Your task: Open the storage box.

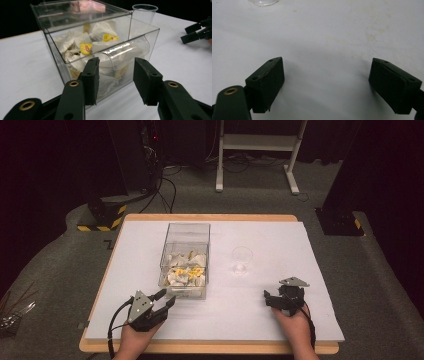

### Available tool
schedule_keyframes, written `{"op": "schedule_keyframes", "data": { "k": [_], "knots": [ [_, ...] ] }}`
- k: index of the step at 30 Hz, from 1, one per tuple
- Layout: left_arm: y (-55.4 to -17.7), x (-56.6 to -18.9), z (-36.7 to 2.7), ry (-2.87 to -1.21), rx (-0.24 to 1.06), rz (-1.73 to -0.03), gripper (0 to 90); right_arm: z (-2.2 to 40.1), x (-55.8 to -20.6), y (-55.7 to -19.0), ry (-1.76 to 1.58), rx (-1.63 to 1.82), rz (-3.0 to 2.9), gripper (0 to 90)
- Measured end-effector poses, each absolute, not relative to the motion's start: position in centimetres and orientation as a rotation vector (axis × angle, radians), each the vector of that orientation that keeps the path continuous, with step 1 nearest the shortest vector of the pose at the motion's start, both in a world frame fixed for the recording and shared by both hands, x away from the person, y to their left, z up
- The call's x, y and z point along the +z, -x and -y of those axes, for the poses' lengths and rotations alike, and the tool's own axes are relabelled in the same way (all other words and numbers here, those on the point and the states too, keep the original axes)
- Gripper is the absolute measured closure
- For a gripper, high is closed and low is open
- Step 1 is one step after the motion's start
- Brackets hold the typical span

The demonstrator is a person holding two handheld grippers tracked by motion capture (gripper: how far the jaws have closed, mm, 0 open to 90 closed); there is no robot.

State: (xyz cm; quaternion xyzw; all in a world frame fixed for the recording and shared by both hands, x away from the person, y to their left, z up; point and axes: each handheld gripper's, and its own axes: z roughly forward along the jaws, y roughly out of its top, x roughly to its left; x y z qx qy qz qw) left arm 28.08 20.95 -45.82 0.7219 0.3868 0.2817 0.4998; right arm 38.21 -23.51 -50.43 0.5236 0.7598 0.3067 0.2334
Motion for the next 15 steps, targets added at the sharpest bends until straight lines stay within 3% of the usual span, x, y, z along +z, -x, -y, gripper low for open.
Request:
{"op": "schedule_keyframes", "data": {
  "k": [11,15],
  "knots": [
    [-29.3,-44.4,-22.5,-1.691,0.747,-0.962,55.3,23.5,-50.4,-38.2,-1.44,0.844,-2.087,13.1],
    [-30.2,-44.0,-23.1,-1.673,0.747,-0.989,59.1,23.5,-50.4,-38.2,-1.441,0.843,-2.087,13.2]
  ]
}}
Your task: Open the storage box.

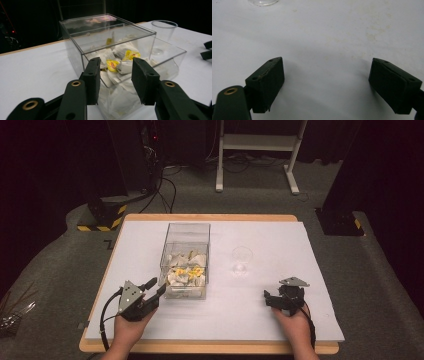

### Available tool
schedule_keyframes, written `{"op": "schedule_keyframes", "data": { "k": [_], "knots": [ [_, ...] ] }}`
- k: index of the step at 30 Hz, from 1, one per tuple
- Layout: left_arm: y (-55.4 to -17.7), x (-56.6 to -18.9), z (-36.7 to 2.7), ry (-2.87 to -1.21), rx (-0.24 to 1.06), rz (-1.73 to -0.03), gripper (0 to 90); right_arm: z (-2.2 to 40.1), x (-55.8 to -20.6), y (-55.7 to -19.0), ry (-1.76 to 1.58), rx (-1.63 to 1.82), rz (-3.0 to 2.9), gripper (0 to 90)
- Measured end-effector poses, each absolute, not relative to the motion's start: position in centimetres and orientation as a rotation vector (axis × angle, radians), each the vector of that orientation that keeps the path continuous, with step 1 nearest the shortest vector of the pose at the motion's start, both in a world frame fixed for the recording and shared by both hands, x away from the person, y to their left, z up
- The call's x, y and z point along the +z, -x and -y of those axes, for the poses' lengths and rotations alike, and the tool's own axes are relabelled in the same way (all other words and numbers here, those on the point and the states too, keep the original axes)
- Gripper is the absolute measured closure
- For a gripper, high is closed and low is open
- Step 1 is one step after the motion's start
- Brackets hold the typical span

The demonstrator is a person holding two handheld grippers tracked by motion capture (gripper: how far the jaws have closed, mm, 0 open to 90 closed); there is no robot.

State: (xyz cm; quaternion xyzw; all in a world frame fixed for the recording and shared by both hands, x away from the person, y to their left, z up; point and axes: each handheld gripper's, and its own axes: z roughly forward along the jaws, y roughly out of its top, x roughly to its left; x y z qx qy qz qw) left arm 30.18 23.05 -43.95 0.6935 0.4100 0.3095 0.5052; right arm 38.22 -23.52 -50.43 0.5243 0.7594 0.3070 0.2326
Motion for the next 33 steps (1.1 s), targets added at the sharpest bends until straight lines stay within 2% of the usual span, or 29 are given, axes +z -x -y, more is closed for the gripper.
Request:
{"op": "schedule_keyframes", "data": {
  "k": [9,16,20,33],
  "knots": [
    [-33.2,-44.6,-22.8,-1.683,0.71,-1.08,64.0,23.5,-50.4,-38.2,-1.439,0.844,-2.087,13.2],
    [-34.2,-45.6,-22.8,-1.675,0.691,-1.128,66.7,23.5,-50.4,-38.2,-1.442,0.846,-2.087,13.2],
    [-34.3,-45.8,-22.7,-1.658,0.685,-1.126,69.8,23.5,-50.4,-38.2,-1.439,0.845,-2.086,13.2],
    [-33.5,-45.9,-22.9,-1.666,0.673,-1.124,71.6,23.5,-50.4,-38.2,-1.442,0.846,-2.085,13.2]
  ]
}}
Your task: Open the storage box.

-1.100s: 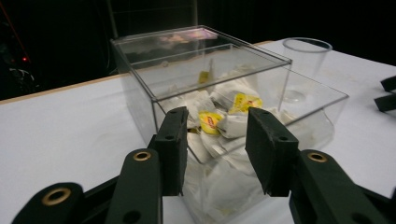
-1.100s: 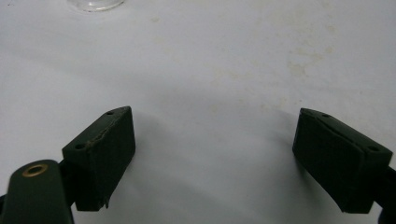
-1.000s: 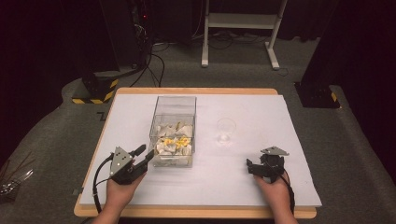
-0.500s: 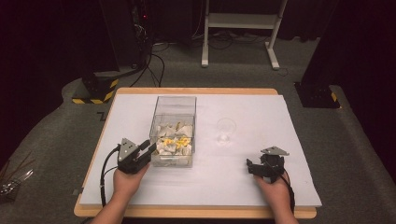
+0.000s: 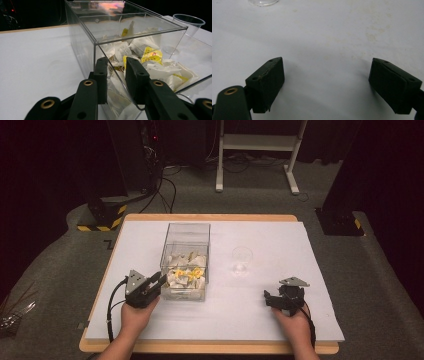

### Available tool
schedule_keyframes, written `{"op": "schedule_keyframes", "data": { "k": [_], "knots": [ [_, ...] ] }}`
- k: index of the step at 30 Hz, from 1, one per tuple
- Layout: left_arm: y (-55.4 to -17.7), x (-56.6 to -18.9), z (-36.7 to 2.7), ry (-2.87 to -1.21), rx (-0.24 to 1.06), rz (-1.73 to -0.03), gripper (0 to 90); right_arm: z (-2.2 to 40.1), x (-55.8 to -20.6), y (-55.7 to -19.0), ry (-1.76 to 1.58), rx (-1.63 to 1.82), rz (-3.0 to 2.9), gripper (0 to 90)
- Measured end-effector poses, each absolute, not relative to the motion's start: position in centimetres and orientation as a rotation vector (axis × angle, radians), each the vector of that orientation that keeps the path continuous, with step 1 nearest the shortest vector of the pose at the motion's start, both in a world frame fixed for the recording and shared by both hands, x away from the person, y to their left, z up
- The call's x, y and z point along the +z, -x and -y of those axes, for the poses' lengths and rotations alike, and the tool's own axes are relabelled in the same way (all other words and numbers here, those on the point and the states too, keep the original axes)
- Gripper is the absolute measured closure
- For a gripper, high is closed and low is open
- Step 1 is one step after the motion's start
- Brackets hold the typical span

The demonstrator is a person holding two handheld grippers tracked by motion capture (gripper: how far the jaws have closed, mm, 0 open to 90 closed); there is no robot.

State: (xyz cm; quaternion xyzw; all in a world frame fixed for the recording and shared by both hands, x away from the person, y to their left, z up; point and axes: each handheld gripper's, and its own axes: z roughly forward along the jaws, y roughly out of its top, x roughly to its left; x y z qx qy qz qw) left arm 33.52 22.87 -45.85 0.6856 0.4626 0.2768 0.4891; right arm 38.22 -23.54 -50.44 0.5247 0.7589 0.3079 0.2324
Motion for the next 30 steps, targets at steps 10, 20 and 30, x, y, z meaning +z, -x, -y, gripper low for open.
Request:
{"op": "schedule_keyframes", "data": {
  "k": [10,20,30],
  "knots": [
    [-31.8,-45.9,-23.1,-1.676,0.654,-1.119,71.7,23.5,-50.4,-38.2,-1.438,0.845,-2.086,13.2],
    [-30.1,-45.7,-23.2,-1.677,0.668,-1.114,74.0,23.6,-50.4,-38.2,-1.442,0.846,-2.087,13.2],
    [-30.5,-46.0,-22.8,-1.688,0.71,-1.117,70.0,23.6,-50.4,-38.2,-1.44,0.846,-2.086,13.2]
  ]
}}
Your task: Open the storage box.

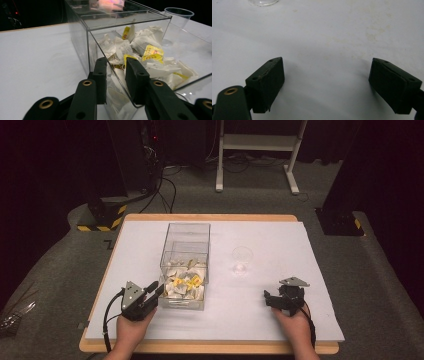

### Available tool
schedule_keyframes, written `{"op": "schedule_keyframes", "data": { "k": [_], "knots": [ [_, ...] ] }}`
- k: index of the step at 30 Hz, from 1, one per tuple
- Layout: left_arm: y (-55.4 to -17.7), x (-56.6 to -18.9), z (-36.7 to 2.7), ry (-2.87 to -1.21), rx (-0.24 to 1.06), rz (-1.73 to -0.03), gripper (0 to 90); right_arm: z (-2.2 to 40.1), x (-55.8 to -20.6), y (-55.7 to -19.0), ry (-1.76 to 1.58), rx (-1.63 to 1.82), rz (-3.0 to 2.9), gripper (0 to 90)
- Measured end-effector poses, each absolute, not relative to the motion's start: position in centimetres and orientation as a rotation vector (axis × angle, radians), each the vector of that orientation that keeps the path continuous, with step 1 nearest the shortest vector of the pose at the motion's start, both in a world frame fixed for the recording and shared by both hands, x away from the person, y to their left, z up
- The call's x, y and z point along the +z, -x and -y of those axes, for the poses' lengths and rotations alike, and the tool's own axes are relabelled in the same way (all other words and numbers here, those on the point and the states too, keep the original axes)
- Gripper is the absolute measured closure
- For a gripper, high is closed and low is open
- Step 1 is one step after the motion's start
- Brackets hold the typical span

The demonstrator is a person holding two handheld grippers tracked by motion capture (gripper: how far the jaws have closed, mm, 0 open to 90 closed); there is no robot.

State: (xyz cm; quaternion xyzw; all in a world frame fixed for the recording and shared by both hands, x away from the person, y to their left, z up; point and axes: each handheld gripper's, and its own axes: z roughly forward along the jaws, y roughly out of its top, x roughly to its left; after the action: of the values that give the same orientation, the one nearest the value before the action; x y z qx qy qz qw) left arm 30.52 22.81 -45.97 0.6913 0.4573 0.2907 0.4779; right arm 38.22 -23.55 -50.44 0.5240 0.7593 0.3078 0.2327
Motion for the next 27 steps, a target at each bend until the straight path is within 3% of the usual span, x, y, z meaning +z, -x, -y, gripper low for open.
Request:
{"op": "schedule_keyframes", "data": {
  "k": [5,15,27],
  "knots": [
    [-31.0,-46.3,-22.8,-1.668,0.692,-1.145,64.6,23.5,-50.4,-38.2,-1.442,0.846,-2.085,13.2],
    [-30.4,-46.2,-22.9,-1.677,0.656,-1.153,72.6,23.5,-50.4,-38.2,-1.438,0.845,-2.088,13.4],
    [-28.7,-46.0,-22.7,-1.697,0.647,-1.164,74.4,23.5,-50.4,-38.2,-1.44,0.845,-2.087,13.4]
  ]
}}
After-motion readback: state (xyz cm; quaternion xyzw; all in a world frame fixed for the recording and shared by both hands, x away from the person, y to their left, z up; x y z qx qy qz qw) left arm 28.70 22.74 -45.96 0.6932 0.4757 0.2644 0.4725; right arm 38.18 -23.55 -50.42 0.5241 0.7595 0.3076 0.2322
